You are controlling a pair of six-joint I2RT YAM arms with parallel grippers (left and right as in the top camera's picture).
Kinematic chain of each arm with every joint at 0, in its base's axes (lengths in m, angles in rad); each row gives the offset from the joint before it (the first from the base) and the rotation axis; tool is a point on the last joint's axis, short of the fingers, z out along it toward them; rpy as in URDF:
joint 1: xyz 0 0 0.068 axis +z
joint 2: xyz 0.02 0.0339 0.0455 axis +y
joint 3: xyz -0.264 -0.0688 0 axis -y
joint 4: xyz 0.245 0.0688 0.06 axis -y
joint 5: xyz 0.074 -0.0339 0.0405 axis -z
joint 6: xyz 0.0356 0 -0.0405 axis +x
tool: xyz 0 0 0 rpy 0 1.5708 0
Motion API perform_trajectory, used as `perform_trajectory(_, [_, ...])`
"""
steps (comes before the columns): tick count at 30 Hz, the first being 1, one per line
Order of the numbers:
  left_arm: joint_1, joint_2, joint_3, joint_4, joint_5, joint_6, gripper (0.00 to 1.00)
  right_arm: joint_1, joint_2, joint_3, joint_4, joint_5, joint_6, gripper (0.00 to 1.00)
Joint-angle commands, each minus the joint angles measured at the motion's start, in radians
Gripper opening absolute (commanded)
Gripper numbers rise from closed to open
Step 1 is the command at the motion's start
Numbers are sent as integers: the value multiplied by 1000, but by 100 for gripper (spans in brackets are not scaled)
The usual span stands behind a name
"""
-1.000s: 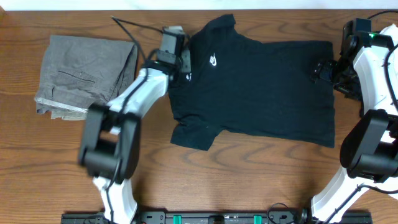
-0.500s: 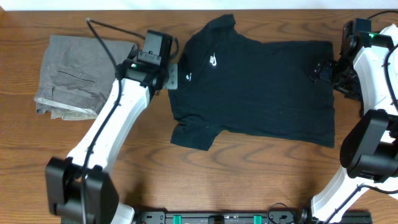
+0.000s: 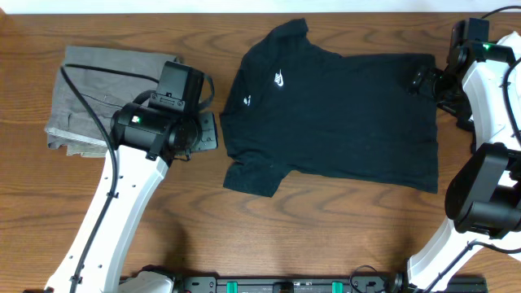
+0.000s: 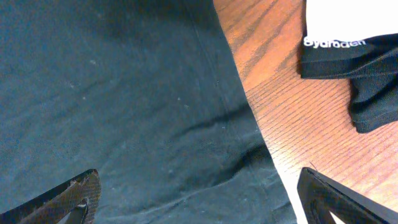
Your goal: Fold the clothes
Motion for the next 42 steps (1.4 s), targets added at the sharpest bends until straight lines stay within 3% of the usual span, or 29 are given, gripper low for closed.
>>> perform_trajectory(1, [-2,2,-42,-11,154,43,11,3,-3,5,4,-33,-9,99])
perform_trajectory(10, [-2,2,-112,-29,158,42,11,-22,-2,0,-216,2,-9,99])
perform_trajectory(15, [-2,2,-124,2,43,39,12,-35,-1,-7,-327,-10,-5,99])
perform_trajectory(19, [2,3,-124,51,22,-3,12,-48,-3,-31,-404,-15,97,99])
perform_trajectory(22, [2,10,-134,90,22,-34,12,-48,-10,-85,-397,-19,105,93])
perform_trajectory(26, [2,43,-149,135,22,-49,12,-48,-35,-194,-324,-16,129,66])
perform_trajectory(27, [2,53,-153,141,22,-58,11,-50,-40,-216,-314,-16,142,64])
perform_trajectory(35, [2,167,-183,183,22,-70,12,-119,-95,-349,-262,50,197,68])
perform_trajectory(42, [2,194,-183,193,21,-70,8,-200,-161,-521,-89,-13,135,62])
